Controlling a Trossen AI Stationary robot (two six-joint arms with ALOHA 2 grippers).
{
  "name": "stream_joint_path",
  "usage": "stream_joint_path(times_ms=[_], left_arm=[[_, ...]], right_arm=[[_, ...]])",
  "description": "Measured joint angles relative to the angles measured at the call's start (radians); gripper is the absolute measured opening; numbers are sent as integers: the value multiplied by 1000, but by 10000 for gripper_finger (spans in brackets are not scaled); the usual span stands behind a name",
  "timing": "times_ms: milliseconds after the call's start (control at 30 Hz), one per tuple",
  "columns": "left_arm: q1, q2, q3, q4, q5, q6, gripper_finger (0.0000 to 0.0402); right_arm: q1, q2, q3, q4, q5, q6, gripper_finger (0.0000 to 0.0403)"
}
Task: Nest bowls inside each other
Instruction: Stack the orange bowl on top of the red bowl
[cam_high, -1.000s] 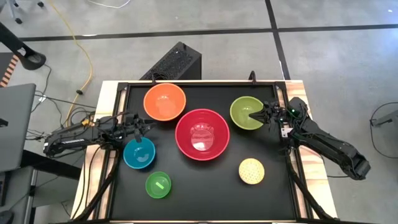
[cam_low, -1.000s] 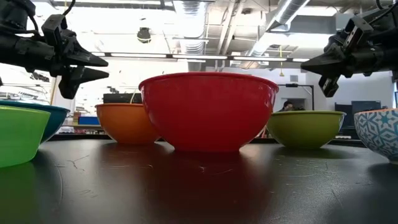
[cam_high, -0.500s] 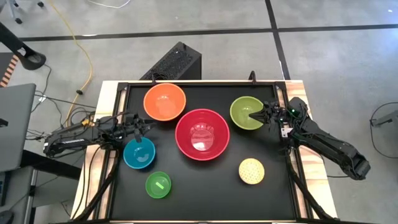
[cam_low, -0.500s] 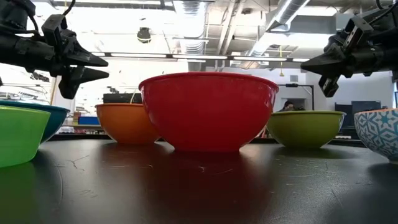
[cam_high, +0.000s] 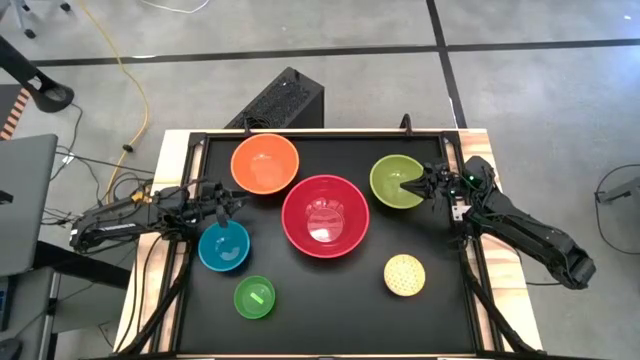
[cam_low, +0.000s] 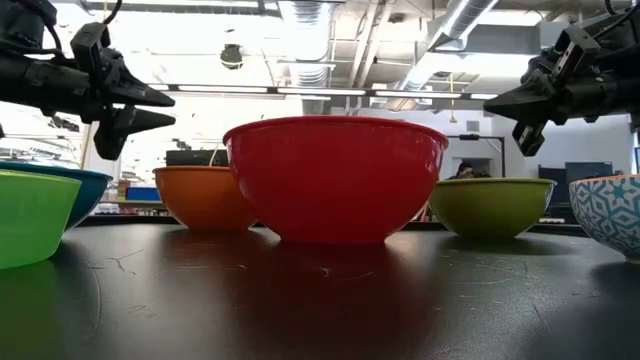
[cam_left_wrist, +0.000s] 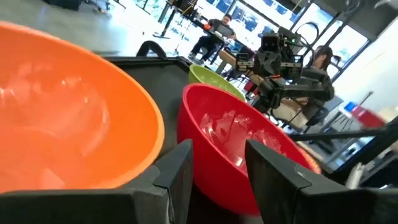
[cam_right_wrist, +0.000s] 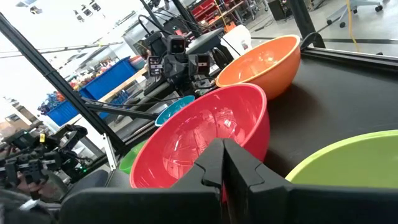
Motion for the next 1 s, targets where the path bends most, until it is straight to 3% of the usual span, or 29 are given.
stream_joint_path(times_ms=[67,233,400,500,633,767,900,1000], left_arm=[[0,0,0,-1,8,-85,135],[0,0,0,-3,36,-495,135],[0,0,0,-14,59,-577,135],[0,0,0,-6,49,-568,135],[0,0,0,53,0,-475,135],[14,1,23,45,-79,-367,133],[54,41,140,-69,-96,-256,115],[90,132,287,-204,-120,-122,90]], right_arm=[[0,0,0,0,0,0,24],[0,0,0,0,0,0,24],[0,0,0,8,42,0,24],[0,0,0,18,120,31,24],[0,0,0,80,237,271,24],[10,16,0,231,255,382,24],[65,70,13,444,295,436,24],[123,141,92,459,356,405,24]])
